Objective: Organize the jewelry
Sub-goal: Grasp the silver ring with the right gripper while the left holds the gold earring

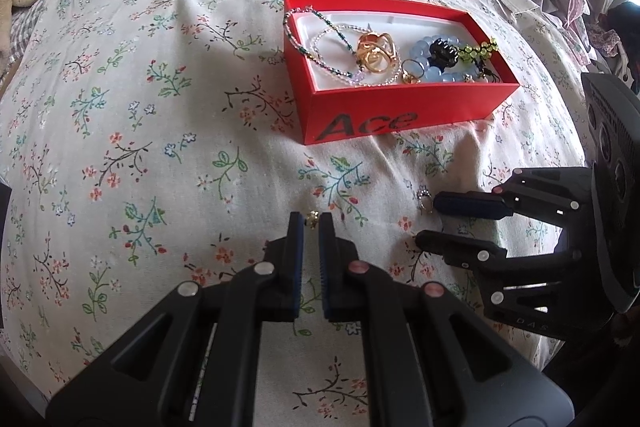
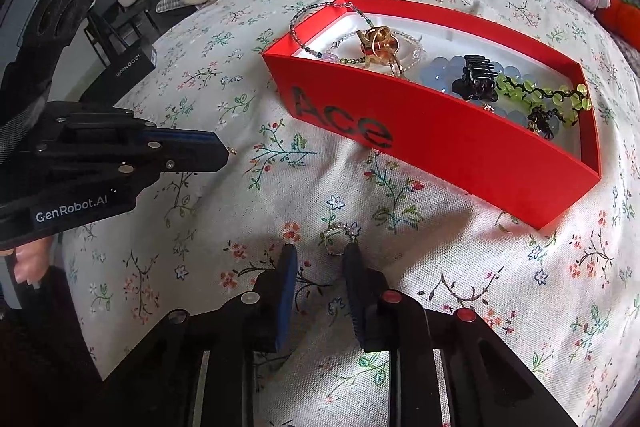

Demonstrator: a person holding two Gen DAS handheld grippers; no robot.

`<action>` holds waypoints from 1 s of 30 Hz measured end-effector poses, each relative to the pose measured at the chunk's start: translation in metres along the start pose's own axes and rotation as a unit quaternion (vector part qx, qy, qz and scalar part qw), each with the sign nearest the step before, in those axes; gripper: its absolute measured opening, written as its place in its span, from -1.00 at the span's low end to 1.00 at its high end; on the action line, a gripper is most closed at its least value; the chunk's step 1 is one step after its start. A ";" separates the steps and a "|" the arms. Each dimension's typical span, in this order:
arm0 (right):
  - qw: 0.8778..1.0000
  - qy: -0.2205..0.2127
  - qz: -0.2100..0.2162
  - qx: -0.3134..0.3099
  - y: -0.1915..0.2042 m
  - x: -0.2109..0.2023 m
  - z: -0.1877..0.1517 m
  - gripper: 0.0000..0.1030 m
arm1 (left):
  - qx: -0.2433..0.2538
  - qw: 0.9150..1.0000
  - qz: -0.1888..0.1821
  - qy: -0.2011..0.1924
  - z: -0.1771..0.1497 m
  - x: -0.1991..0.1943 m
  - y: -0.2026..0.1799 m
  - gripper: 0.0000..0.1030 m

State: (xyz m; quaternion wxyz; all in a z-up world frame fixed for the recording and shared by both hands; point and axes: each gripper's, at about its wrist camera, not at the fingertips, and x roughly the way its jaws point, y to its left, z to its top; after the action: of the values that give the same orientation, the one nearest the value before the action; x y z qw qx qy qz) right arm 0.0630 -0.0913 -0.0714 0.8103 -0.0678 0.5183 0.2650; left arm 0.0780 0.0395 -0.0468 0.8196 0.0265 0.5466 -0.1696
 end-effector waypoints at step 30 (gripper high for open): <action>1.000 0.000 -0.005 0.018 -0.014 0.006 0.007 -0.68 | -0.004 1.000 -0.008 0.000 0.002 -0.001 0.001 -0.84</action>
State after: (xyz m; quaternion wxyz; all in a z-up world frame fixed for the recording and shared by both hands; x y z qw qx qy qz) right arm 0.0777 -0.0984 -0.0760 0.8125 -0.0561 0.5228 0.2518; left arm 0.0794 0.0402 -0.0451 0.8184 0.0185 0.5474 -0.1741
